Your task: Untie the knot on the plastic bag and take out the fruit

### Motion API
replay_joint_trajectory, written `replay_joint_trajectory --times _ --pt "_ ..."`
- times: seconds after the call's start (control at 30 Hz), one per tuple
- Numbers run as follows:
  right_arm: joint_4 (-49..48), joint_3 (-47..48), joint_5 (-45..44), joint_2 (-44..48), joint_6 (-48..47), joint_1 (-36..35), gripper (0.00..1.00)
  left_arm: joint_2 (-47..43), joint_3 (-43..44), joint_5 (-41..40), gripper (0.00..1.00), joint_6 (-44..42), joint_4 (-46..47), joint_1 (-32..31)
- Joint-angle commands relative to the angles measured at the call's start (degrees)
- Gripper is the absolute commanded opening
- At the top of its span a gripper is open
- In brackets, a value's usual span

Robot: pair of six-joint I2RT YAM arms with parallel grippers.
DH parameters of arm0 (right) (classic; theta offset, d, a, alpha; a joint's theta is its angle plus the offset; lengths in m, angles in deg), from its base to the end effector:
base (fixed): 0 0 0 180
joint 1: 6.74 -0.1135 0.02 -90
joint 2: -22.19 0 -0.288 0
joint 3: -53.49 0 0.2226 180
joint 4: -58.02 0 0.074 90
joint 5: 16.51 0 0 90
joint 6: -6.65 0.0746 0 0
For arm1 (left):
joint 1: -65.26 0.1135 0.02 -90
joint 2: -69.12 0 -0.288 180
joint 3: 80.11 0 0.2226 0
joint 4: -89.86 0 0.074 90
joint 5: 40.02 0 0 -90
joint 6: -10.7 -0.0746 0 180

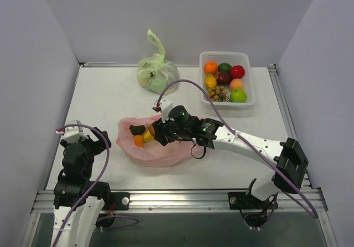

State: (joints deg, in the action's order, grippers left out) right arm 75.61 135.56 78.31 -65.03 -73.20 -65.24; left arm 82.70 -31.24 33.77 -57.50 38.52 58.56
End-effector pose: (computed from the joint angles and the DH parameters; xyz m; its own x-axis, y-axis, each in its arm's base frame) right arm 0.1851 0.3141 0.3238 -0.3557 -0.2443 -0.9021 -0.8406 0.5055 0.1945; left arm 0.0637 0.0135 0.2695 -0.1976 -0.3358 -0.9210 -0.2453 0.9265 -0.2852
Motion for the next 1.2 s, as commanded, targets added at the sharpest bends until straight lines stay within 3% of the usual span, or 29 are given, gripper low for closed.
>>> replay_joint_trajectory --times 0.0,0.13,0.37,0.63,0.8,0.9,1.0,1.03,1.13,1.17 --pt "0.77 0.27 -1.65 6.25 -0.13 0.49 0.15 0.21 0.16 0.56 0.95 -0.71 3.36 0.46" --pt "1.29 1.24 -2.97 10.13 -0.05 4.96 0.14 0.21 0.16 0.56 0.95 -0.71 3.27 0.37" --pt "1.82 3.96 -7.89 10.76 0.31 20.51 0.14 0.13 0.16 0.47 0.95 -0.62 3.27 0.46" --pt "1.74 10.02 -9.48 -0.31 3.73 40.37 0.18 0.74 0.08 0.65 0.95 -0.53 3.36 0.72" --pt "2.09 14.59 -9.39 -9.79 4.88 46.28 0.25 1.36 0.16 1.09 0.95 -0.62 3.36 1.07" --pt "2.79 16.53 -9.21 -13.84 4.88 48.30 0.37 1.36 0.16 1.35 0.95 -0.71 3.45 1.16" --pt "3.40 18.38 -10.00 -16.31 5.14 49.27 0.60 1.53 0.16 1.44 0.95 -0.62 3.62 1.42" --pt "3.41 18.82 -10.27 -16.58 5.05 49.27 0.77 1.71 0.16 1.53 0.95 -0.62 3.54 1.43" --pt "3.58 19.26 -10.27 -16.84 4.70 49.36 0.96 1.80 0.16 1.70 0.95 -0.71 3.62 1.51" --pt "3.75 19.26 -9.75 -16.58 4.79 49.27 0.98 1.88 0.16 1.70 0.95 -0.71 3.62 1.43"
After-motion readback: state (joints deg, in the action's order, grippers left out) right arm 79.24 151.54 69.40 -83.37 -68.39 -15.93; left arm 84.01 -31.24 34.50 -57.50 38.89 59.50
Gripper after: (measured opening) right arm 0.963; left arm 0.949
